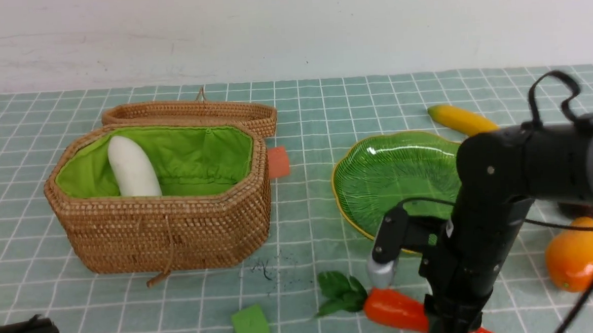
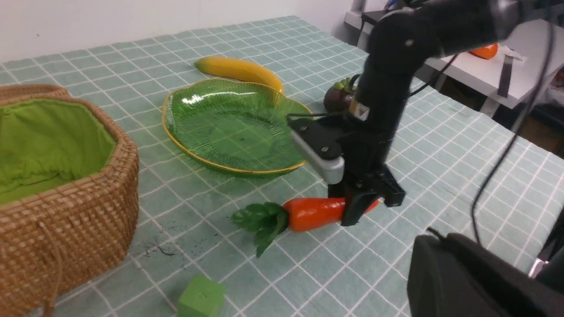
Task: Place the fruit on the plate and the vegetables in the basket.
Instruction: Use the right arm to grab a carrot and put it into the left basket
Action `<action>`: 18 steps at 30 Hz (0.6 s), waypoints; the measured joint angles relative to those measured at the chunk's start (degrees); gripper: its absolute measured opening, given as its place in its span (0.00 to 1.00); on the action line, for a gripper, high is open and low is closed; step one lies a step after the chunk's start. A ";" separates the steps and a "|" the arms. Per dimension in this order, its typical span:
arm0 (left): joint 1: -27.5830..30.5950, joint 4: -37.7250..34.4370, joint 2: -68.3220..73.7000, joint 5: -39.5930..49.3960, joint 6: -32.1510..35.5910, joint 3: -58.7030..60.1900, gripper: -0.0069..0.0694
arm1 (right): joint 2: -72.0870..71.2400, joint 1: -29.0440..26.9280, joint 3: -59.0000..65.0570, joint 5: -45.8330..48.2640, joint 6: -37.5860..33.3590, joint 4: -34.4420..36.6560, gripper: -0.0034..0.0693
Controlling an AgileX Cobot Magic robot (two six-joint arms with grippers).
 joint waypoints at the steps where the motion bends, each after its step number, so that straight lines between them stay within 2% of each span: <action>1: 0.00 0.41 0.00 0.00 -0.36 0.00 0.07 | 0.00 0.19 -0.27 0.15 0.39 0.00 0.41; 2: 0.00 3.94 0.00 0.00 -3.70 0.00 0.07 | -4.20 2.27 -3.75 0.40 3.38 0.88 0.41; 4: 0.00 8.01 0.00 0.05 -7.97 0.05 0.07 | -6.66 4.49 -8.29 -0.51 3.72 1.70 0.41; 9: 0.00 20.81 0.00 0.06 -22.53 0.11 0.07 | -5.53 10.81 -24.53 -7.91 -0.70 5.61 0.41; 11: 0.00 23.72 0.00 0.06 -26.06 0.19 0.07 | -2.02 12.07 -30.27 -10.90 -1.55 7.56 0.41; 16: 0.00 26.04 0.00 0.06 -28.92 0.19 0.07 | 11.95 12.51 -42.57 -17.80 -3.08 9.47 0.41; 18: 0.00 26.11 0.00 0.00 -29.05 0.32 0.07 | 16.69 12.51 -45.48 -19.72 -3.13 9.47 0.44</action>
